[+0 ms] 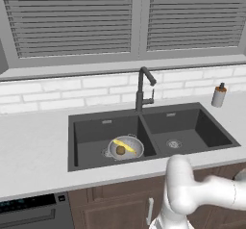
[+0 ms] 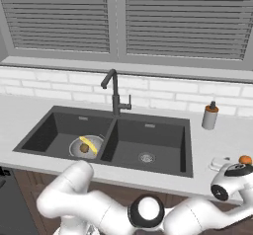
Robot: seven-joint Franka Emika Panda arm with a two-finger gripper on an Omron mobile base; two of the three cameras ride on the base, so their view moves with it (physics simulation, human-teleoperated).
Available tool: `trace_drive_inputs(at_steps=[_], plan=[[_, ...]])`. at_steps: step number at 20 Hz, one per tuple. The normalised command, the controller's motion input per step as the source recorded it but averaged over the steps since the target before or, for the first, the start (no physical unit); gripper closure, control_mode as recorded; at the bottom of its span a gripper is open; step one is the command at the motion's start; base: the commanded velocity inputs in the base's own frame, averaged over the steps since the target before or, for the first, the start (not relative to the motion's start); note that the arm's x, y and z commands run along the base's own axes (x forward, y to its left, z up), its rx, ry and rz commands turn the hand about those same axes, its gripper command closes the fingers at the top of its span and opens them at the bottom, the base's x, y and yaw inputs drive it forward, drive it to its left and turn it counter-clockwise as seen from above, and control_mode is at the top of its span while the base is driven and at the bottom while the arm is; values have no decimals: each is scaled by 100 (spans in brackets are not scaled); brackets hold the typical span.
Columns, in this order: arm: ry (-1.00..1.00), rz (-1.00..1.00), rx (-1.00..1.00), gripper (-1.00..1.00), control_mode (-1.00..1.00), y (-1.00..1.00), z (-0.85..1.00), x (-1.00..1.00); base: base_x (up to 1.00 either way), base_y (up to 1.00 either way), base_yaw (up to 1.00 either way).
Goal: Put the colander in the sink, put the kiwi, banana, tangerine in the colander, and turn on the sink faucet and pour water over the colander.
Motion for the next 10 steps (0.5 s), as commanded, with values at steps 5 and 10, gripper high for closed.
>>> trace_drive_inputs(at_steps=[5, 10], plan=[[7, 0, 16, -100, -100, -53, 0, 31, 0, 0, 0], [7, 1, 16, -100, -100, -45, -1, 26, 0, 0, 0]])
